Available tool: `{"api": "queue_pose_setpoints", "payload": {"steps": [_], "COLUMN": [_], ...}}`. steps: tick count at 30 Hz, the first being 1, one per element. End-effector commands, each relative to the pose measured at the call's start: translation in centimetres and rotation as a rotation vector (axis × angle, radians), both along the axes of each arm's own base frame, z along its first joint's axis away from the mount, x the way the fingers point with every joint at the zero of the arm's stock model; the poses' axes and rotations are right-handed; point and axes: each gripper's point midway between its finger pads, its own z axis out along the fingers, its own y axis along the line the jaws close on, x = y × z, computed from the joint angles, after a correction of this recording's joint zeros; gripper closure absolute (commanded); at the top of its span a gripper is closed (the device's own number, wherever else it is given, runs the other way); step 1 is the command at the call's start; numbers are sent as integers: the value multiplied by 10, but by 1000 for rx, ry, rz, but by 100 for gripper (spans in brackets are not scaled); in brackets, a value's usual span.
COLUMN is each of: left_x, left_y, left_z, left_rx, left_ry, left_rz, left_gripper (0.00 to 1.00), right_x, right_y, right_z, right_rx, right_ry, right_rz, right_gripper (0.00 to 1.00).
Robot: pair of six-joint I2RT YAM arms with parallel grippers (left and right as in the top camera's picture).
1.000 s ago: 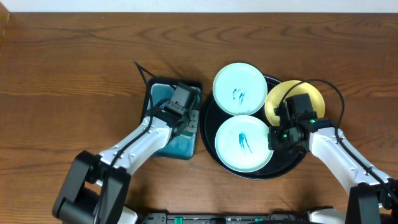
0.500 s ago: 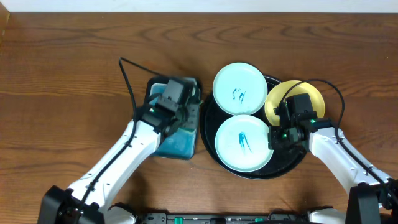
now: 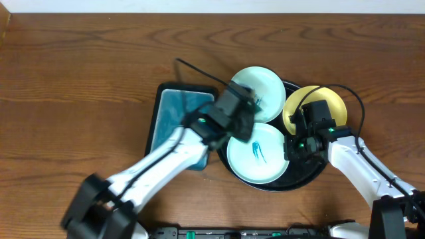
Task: Clean dirty plates on tray and stack at the side
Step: 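Carry the sponge with the left gripper onto the held pale green plate, then scrub the plate surface with the sponge while the right gripper holds it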
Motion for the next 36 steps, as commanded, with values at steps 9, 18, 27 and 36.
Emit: {"api": "queue_pose_setpoints", "payload": {"steps": [9, 18, 27, 36], "left_x": [-48, -52, -16, -8], "left_y": [-61, -30, 24, 22], "left_z": [-71, -118, -122, -78], "left_rx": [46, 239, 352, 234], "left_ry": [121, 155, 137, 132], "left_rz": [-88, -37, 122, 133], "left_gripper": [92, 93, 92, 93], "right_x": [-17, -17, -17, -17], "right_y": [0, 0, 0, -1], "right_z": [-17, -18, -18, -18], "right_rx": [0, 0, 0, -2], "right_ry": [39, 36, 36, 36], "right_rz": [-7, -7, -7, -6], "right_gripper": [99, 99, 99, 99]}}
